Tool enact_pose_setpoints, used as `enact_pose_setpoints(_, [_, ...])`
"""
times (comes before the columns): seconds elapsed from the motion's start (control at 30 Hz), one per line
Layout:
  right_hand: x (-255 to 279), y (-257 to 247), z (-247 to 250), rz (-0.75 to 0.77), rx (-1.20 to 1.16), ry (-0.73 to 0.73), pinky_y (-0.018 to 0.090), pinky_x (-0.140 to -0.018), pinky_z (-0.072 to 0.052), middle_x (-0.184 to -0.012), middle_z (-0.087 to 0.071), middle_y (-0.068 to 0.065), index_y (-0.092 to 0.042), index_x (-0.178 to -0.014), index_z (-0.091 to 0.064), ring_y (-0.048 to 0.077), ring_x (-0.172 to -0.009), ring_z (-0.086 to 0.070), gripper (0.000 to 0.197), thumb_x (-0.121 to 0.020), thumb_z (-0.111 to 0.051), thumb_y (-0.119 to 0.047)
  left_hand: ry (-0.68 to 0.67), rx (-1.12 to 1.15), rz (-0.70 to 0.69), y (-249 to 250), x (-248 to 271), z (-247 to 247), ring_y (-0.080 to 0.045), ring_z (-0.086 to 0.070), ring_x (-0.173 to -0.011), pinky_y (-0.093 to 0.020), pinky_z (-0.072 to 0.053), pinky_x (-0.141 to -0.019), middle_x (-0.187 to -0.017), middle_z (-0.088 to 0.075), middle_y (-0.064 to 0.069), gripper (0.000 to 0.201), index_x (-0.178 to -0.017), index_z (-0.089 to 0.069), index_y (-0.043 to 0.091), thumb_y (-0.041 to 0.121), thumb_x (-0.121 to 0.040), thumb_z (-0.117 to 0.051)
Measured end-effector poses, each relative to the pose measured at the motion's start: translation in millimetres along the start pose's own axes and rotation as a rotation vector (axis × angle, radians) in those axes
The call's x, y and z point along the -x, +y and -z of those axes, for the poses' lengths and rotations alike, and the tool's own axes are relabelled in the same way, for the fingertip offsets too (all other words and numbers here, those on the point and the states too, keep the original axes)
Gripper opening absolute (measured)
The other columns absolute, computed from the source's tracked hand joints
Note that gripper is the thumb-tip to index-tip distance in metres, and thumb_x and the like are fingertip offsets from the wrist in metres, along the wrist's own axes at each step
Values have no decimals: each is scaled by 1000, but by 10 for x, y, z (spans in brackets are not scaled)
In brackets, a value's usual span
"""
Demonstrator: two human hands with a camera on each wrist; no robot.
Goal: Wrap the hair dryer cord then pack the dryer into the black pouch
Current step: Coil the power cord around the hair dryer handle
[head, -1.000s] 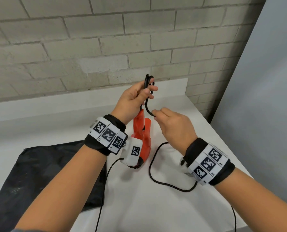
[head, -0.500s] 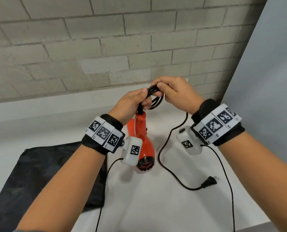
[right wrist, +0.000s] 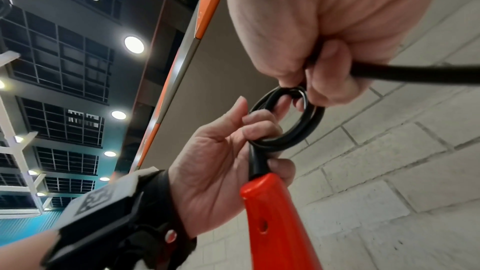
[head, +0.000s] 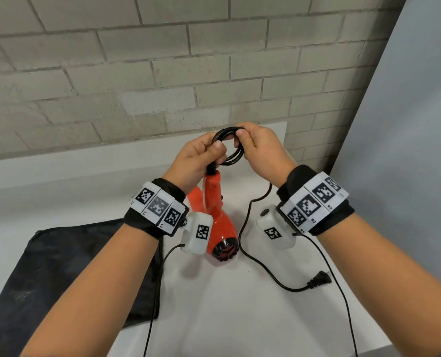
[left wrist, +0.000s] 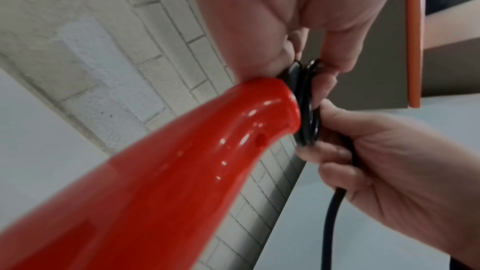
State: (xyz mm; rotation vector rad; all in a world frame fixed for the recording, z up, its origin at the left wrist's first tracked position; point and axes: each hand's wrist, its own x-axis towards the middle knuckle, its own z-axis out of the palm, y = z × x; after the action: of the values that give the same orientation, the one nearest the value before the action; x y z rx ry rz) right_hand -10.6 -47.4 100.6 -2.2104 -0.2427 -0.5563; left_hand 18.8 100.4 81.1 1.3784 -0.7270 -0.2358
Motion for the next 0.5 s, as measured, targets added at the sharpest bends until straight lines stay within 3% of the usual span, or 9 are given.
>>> enact_pose_setpoints(0.17, [21,-21,-35,-26,-33,46,5,-55,-38,-72,-54,0,1,-98,-61,0,-58,-43,27,-96,-37,-11,94,115,-25,-14,-9,9,-4,-47,-54,-15,-43,-60,-56,-54,11,22,-103,-51,18,18,-83,-43])
enact_pose_setpoints(0.27, [47,-11,-42,-43,-140,32,7,-53,-37,-70,-53,-5,-2,-104,-60,0,-56,-46,27,-97,-35,-11,151,87,-61,-39,-10,37,-3,-47,-54,-15,-42,-60,-60,-60,10,21,-101,-56,18,18,-84,-43])
enact_pose_setpoints(0.4, [69,13,-13,-35,-246,33,3,-51,-37,-73,-57,-4,-11,-116,-58,-13,-50,-51,33,-96,-32,-4,155,61,-84,-43,-6,43,-2,-47,-56,-13,-41,-61,-62,-61,10,24,-103,-59,18,17,-85,-43])
enact_pose_setpoints(0.5, [65,12,-12,-9,-218,10,0,-58,-37,-79,-58,-9,-10,-115,-59,-15,-60,-53,34,-95,-33,-2,153,68,-80,-36,-21,46,-2,-45,-55,-14,-38,-60,-60,-58,10,24,-102,-60,17,18,-85,-43])
